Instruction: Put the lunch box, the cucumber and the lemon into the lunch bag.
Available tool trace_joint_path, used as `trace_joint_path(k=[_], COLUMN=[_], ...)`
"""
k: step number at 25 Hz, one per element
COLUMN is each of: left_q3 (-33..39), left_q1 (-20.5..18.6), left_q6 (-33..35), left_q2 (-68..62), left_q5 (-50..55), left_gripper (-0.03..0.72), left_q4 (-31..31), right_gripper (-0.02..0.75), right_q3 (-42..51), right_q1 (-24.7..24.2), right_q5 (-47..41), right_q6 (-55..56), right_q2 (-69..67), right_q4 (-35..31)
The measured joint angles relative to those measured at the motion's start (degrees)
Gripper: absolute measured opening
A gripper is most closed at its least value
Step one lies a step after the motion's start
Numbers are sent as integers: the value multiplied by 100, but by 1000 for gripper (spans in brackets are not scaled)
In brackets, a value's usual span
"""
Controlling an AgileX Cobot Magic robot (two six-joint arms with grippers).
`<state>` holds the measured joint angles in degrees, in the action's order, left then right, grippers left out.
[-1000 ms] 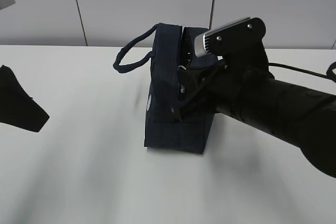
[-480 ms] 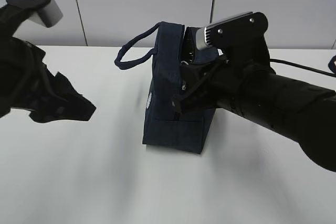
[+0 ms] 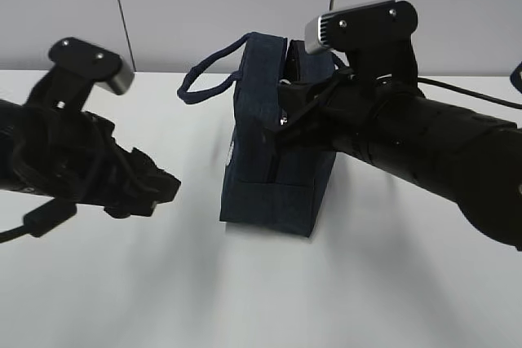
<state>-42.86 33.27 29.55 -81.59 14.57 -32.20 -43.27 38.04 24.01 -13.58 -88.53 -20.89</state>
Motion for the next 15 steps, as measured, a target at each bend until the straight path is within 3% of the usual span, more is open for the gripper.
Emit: trace_joint_path(k=[9,15], left_q3=[3,3], left_q1=[957,1212], left_q6=[0,-48], left_q2=[-1082,-1442], left_q5=[-1633,-2474], left_gripper=[342,342], left_q4=[-231,-285], right_gripper=[0,0], right_q3=[0,0], right_q1=[0,0], right_q5=[-131,-131], right_q6=[-8,-12], right_q2=[0,0], right_q4=[-108,-142])
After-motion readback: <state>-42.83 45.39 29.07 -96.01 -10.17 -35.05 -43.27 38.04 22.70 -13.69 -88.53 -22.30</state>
